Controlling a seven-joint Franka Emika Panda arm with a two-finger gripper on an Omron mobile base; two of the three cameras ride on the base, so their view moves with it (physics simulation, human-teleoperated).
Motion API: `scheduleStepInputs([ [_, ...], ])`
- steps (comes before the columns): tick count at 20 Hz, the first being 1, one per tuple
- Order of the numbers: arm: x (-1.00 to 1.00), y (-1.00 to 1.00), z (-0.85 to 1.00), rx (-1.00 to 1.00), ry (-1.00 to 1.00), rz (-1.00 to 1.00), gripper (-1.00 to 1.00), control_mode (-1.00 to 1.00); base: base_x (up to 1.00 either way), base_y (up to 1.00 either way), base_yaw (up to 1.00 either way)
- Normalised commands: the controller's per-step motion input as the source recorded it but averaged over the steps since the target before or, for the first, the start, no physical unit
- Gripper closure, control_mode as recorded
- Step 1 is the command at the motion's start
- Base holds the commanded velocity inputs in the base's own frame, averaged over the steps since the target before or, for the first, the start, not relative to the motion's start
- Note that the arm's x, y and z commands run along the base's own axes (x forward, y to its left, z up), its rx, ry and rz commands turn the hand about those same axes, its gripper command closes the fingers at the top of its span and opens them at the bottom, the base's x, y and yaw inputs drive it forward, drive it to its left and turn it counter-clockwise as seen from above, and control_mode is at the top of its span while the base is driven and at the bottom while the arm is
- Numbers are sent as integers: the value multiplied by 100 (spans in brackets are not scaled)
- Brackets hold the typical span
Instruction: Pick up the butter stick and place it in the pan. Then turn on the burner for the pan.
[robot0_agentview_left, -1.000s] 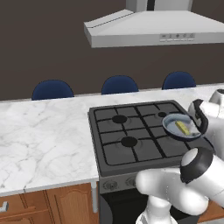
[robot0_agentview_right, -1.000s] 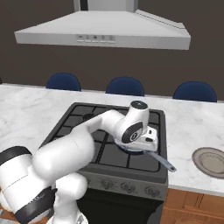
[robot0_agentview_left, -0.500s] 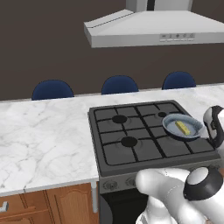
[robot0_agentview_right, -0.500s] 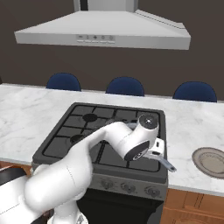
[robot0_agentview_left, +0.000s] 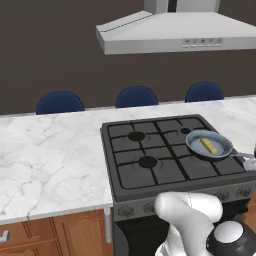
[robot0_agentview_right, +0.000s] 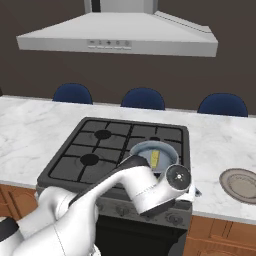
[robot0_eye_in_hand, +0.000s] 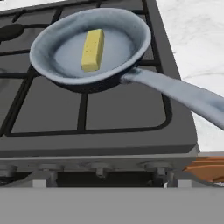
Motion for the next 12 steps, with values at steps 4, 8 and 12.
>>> scheduleStepInputs([
  [4, -44, -4, -14, 0, -17, 0, -100, -100, 0, 0, 0],
  [8, -26, -1, -23, 0, -14, 0, -100, -100, 0, 0, 0],
  [12, -13, 0, -23, 0, -12, 0, -100, -100, 0, 0, 0],
])
